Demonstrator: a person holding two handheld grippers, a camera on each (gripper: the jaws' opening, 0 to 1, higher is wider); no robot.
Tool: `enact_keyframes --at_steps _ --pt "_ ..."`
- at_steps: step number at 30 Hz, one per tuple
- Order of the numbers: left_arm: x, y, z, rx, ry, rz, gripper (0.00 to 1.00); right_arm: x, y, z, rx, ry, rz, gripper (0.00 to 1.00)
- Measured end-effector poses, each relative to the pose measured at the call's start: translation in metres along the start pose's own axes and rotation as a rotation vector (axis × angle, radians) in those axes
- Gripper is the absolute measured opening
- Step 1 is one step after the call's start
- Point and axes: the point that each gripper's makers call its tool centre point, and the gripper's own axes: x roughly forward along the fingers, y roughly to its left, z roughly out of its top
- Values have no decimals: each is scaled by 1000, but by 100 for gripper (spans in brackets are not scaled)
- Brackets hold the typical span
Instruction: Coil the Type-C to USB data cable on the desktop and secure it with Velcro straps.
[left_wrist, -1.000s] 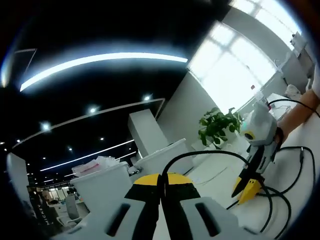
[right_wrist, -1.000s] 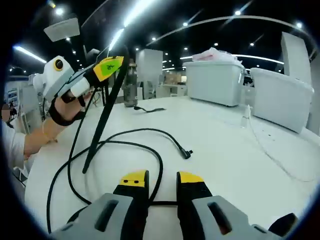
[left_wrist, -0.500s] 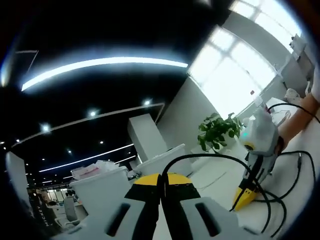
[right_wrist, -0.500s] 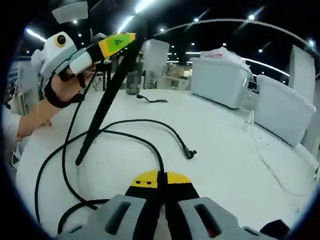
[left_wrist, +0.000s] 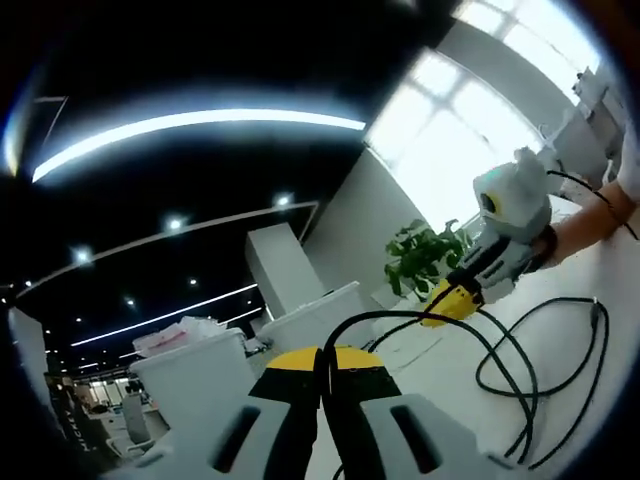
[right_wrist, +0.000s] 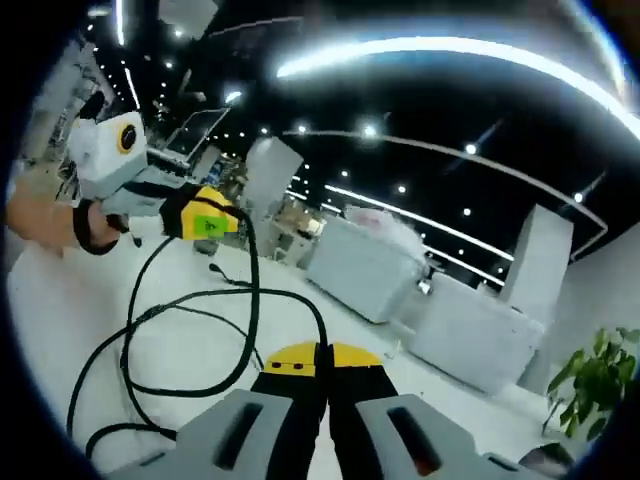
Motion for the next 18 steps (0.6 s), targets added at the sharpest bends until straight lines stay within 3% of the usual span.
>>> enact_keyframes --at_steps 3,18 --pt "0 0 0 8 -1 -2 5 -7 6 19 -20 -66 -1 1" --pt "2 -14 6 112 -55 -52 5 -17 20 39 -13 -157 35 1"
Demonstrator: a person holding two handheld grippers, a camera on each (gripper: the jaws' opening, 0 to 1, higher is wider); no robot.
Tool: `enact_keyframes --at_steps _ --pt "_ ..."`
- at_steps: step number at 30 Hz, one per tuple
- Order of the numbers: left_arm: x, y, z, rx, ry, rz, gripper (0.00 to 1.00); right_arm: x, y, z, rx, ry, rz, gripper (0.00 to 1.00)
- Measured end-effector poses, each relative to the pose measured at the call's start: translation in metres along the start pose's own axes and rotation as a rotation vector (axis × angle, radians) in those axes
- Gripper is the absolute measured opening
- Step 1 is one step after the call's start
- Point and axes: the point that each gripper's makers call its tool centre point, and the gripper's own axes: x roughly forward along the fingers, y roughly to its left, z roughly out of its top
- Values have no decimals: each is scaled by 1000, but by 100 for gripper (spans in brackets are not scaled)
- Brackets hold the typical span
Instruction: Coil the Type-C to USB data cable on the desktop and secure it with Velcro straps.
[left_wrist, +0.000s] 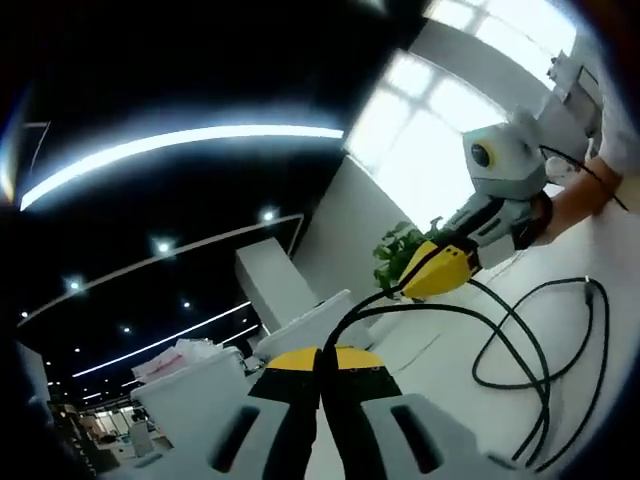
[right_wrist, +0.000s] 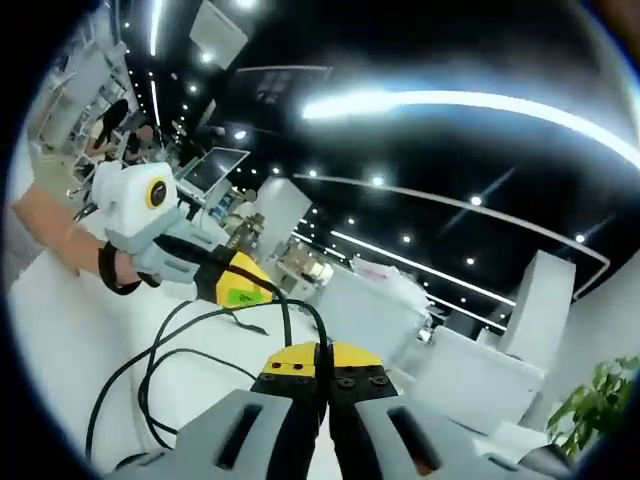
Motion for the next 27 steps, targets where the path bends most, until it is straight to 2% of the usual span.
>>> enact_keyframes --at_steps 4,12,17,21,23,24,27 --pt "0 0 0 31 -2 5 6 -2 3 5 7 -22 8 1" --pt "-1 -2 -3 25 7 4 9 -3 6 10 12 -56 13 1" --pt "0 -4 -7 21 14 -4 10 -2 18 12 8 -62 66 1" --pt "-1 -5 -7 27 19 -13 9 -1 20 9 83 -66 91 2" --pt "-2 -5 -8 11 31 -17 8 1 19 5 170 -70 96 2" --pt "-2 -4 -9 11 37 -16 7 2 19 4 184 -80 100 3" --pt "-3 -1 -9 10 46 -5 6 3 8 2 300 -93 68 5"
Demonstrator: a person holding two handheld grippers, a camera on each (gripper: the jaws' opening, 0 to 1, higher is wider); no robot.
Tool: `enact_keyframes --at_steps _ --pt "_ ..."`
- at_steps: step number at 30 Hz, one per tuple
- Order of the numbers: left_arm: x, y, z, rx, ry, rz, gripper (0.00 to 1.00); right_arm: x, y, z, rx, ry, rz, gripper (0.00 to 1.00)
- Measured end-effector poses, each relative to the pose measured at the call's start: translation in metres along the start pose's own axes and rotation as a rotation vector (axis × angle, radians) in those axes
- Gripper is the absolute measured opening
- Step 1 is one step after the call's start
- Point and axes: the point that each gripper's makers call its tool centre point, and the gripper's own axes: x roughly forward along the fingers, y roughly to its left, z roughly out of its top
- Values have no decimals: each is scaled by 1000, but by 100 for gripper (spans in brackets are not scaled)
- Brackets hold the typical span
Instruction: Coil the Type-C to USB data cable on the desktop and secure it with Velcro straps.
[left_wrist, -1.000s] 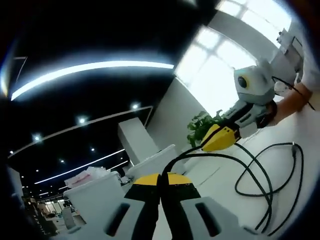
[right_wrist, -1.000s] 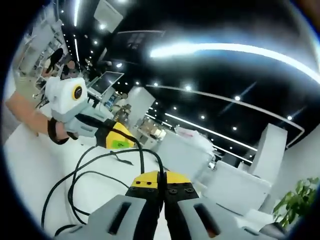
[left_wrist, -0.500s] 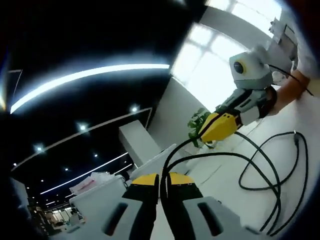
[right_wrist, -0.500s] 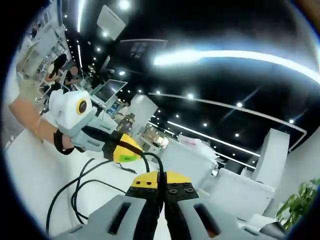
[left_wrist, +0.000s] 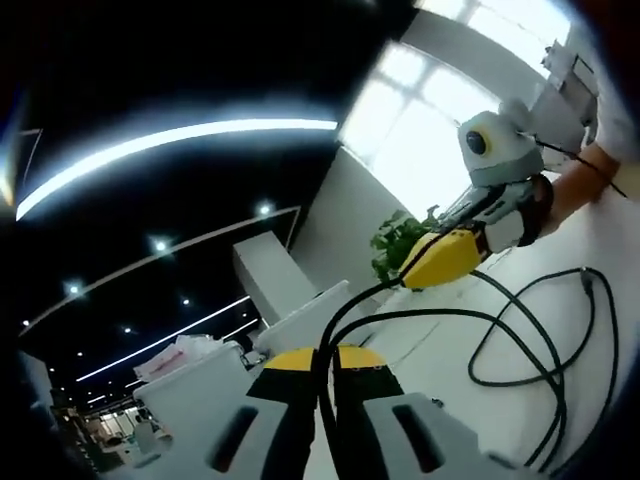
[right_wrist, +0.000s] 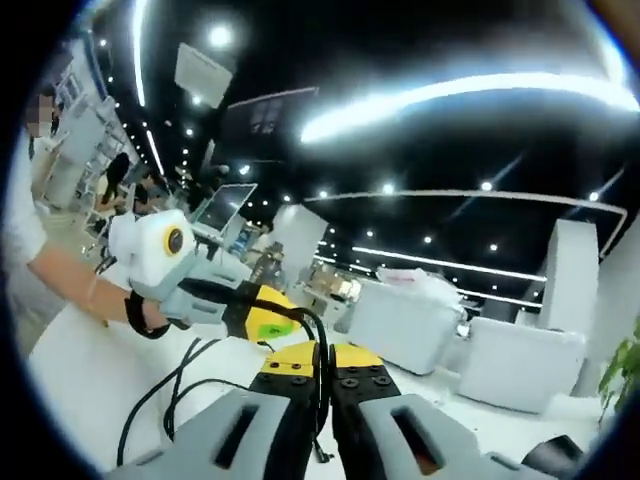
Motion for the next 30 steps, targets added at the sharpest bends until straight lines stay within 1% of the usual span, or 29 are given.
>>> enact_keyframes --at_steps 1,4,5,8,10,11,12,13,15,17,18,19,20,21,22,23,25,26,27,29,30 --pt "-1 2 0 0 6 9 5 -1 -5 2 29 -11 -13 5" --pt "-3 15 -1 -1 20 49 5 -6 -32 9 208 -34 -65 7" --pt "-4 19 0 -5 21 60 5 -7 -40 8 256 -29 -74 7" --pt "-8 30 2 -27 17 90 5 -7 -47 -12 263 72 -65 17" --pt "-10 38 3 -24 20 121 5 -3 -30 -28 222 159 23 18" --pt "-11 41 4 -22 20 131 5 -2 -21 -31 227 171 54 19" --pt "-13 44 4 -23 20 140 5 -3 -15 -34 223 188 70 23" --pt "-14 48 5 -27 18 152 5 -3 -12 -38 210 204 70 25" --pt "-16 54 7 -30 12 172 5 -5 -12 -50 164 254 69 25" --pt "-19 61 10 -27 5 195 5 -6 -17 -58 171 281 54 25" --pt "-21 65 11 -26 3 208 5 -7 -20 -61 186 291 51 25" --pt "-23 70 13 -24 0 224 5 -10 -23 -64 224 302 41 25" --pt "-25 75 14 -22 -1 241 5 -14 -24 -65 284 312 30 25" --pt "-27 81 13 -25 -1 255 5 -23 -18 -66 363 321 46 24" --pt "-28 84 12 -32 1 262 5 -27 -14 -66 399 328 55 23" --pt "-30 88 10 -48 5 278 5 -38 0 -62 477 330 84 23" --pt "-32 94 8 -60 9 296 5 -57 30 -54 584 343 160 23" --pt "-33 96 8 -68 9 304 5 -65 44 -48 647 327 184 23" --pt "-34 99 8 -81 5 313 5 -71 54 -48 694 337 192 23" --pt "-35 104 12 -97 -7 327 5 -84 84 -50 841 389 222 23" --pt "-34 106 14 -95 -6 336 5 -88 99 -51 895 413 243 23"
